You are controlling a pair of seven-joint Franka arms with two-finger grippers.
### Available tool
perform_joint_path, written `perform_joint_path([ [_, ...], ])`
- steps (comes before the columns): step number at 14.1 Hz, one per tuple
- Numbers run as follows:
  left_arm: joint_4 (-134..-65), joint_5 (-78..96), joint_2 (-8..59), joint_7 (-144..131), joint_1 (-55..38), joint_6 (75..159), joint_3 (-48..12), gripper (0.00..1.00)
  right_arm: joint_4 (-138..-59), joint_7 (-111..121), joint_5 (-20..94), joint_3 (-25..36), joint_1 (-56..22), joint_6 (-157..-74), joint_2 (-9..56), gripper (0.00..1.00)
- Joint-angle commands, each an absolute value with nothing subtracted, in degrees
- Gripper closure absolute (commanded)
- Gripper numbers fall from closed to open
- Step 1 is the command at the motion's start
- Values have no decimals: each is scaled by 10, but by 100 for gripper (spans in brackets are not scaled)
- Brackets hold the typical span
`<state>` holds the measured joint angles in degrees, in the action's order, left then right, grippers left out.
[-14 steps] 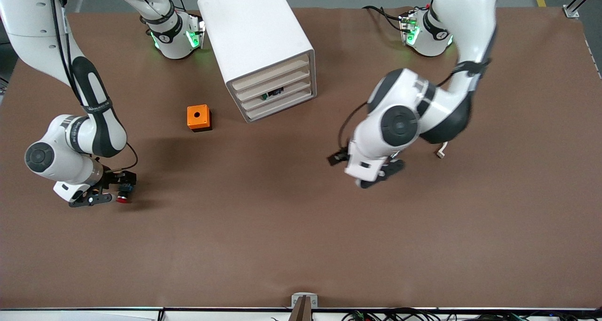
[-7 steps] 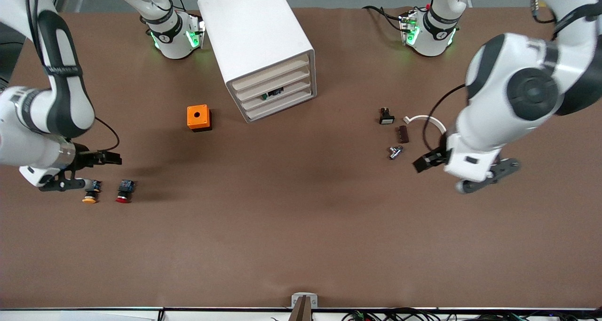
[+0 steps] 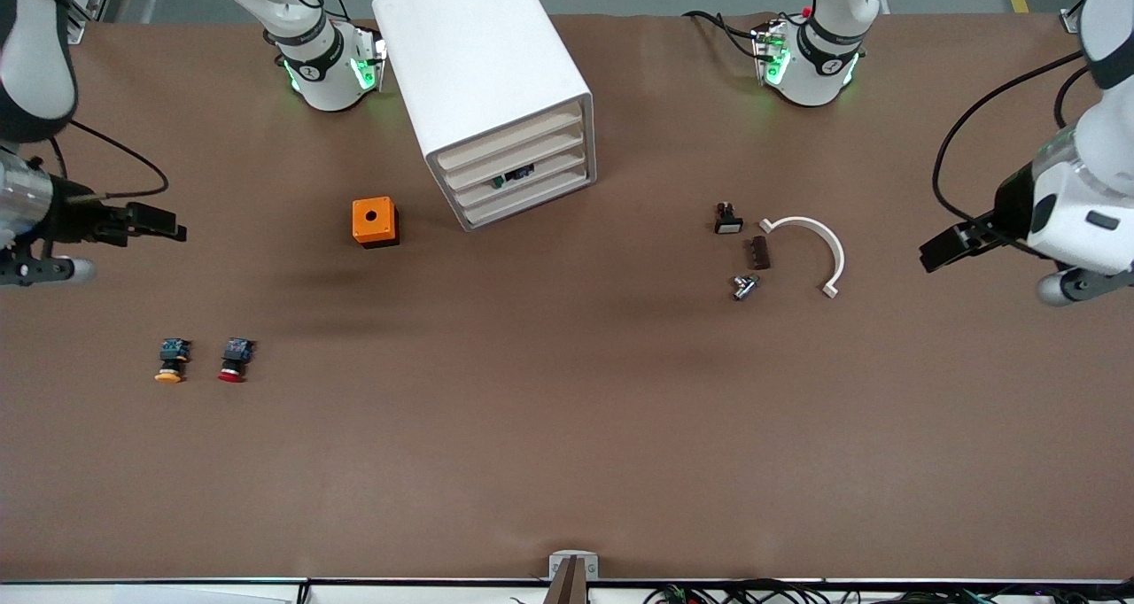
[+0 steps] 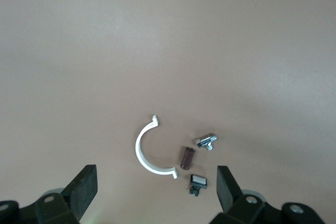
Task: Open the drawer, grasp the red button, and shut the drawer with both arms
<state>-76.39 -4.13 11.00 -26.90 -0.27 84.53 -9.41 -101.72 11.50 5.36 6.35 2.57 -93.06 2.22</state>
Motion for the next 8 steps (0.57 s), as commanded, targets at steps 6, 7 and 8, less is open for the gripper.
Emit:
perform_joint_path([
  [6,-880,-21,-29,-148,28,828,-96,0,-908,48,51,60,23,-860,30,0],
  [7,-923,-17,-59,-147,27,847,-90,0,-883,48,52,61,25,-835,32,0],
  [8,-963,-11,-92,-143,26,869,-89,0,-858,48,56,62,30,-810,37,0],
])
